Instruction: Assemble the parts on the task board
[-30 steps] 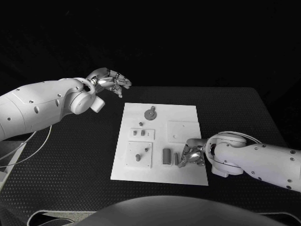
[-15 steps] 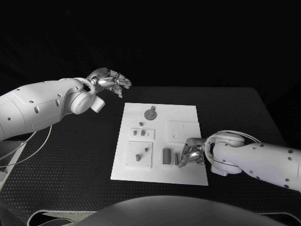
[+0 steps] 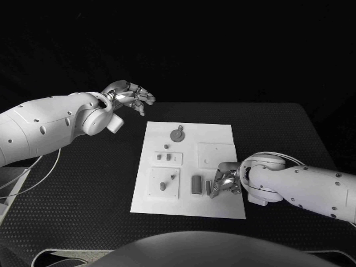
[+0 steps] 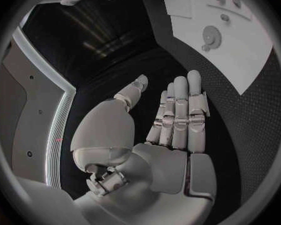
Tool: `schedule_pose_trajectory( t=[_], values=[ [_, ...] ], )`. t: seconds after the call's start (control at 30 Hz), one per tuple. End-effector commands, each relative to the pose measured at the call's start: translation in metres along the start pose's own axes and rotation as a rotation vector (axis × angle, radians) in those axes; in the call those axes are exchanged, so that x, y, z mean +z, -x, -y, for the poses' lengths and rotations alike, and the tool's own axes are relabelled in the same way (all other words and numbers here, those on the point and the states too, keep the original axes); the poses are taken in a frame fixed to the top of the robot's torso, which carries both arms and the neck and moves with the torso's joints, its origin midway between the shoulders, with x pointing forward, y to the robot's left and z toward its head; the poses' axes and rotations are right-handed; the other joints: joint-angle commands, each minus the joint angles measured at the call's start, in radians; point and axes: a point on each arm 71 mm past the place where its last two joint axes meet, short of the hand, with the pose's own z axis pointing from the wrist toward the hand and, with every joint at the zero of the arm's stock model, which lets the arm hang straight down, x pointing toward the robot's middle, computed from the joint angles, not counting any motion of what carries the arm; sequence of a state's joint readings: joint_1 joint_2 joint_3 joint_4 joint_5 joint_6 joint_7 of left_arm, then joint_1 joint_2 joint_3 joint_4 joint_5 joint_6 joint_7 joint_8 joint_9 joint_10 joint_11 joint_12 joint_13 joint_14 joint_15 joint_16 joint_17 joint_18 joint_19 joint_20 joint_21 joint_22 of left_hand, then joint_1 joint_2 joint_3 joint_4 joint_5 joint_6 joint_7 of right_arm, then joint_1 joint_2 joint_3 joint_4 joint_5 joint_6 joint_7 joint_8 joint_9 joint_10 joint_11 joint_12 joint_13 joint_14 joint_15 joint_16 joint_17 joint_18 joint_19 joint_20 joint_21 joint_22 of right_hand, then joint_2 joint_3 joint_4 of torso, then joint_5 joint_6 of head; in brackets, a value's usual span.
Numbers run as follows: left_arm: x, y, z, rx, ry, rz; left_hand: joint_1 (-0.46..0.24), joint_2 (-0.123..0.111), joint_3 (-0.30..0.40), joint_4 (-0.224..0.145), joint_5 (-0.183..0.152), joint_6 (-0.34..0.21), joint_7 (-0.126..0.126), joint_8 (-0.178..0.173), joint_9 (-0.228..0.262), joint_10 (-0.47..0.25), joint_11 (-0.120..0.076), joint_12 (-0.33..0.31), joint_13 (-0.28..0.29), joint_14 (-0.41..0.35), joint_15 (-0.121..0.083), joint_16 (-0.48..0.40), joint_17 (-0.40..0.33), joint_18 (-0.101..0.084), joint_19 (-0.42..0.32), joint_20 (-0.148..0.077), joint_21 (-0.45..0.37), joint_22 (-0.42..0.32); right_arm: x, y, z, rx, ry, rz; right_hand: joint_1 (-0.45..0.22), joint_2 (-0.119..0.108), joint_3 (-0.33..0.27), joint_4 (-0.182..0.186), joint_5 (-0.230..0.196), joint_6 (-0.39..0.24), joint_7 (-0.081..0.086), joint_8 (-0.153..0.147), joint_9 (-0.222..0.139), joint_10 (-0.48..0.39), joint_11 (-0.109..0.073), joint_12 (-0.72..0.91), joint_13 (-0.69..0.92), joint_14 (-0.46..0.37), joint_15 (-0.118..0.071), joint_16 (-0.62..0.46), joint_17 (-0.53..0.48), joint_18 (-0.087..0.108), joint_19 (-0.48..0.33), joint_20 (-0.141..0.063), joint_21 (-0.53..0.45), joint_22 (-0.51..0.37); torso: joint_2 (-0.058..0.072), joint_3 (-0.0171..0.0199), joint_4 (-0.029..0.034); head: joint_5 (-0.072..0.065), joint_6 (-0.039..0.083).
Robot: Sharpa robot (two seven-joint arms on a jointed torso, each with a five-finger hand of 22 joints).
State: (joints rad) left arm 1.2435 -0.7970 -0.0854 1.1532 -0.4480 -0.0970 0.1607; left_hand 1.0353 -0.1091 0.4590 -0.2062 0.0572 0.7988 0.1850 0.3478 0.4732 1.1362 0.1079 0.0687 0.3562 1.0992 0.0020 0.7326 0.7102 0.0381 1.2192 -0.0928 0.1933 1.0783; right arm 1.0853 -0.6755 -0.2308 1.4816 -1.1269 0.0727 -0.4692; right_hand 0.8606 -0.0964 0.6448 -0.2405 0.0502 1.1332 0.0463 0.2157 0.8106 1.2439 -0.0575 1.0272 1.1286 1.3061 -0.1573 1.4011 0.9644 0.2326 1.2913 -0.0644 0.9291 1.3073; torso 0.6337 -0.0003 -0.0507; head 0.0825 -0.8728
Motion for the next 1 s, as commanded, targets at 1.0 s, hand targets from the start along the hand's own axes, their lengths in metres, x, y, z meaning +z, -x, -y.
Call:
schedule_pose_trajectory(
  t=[1.0],
  values=[
    [0.001,-0.002,0.002,-0.003,-0.02,-0.008,-0.005,-0.005,-0.003,0.005,-0.001,0.001,0.006,0.007,-0.002,-0.002,0.006,0.001,0.001,0.005,0.003,-0.009,0.003,0.049,0.008,0.0,-0.007,0.002,-0.017,0.008,0.009,0.097,0.138,0.001,-0.009,-0.059,0.001,-0.027,-0.002,-0.036,0.017,-0.025,-0.008,-0.007,0.009,-0.004,0.001,-0.013,0.003,-0.009,-0.029,0.029,-0.01,0.006,-0.006,0.011,-0.004,0.0006,-0.0021,-0.001,0.0]
  ],
)
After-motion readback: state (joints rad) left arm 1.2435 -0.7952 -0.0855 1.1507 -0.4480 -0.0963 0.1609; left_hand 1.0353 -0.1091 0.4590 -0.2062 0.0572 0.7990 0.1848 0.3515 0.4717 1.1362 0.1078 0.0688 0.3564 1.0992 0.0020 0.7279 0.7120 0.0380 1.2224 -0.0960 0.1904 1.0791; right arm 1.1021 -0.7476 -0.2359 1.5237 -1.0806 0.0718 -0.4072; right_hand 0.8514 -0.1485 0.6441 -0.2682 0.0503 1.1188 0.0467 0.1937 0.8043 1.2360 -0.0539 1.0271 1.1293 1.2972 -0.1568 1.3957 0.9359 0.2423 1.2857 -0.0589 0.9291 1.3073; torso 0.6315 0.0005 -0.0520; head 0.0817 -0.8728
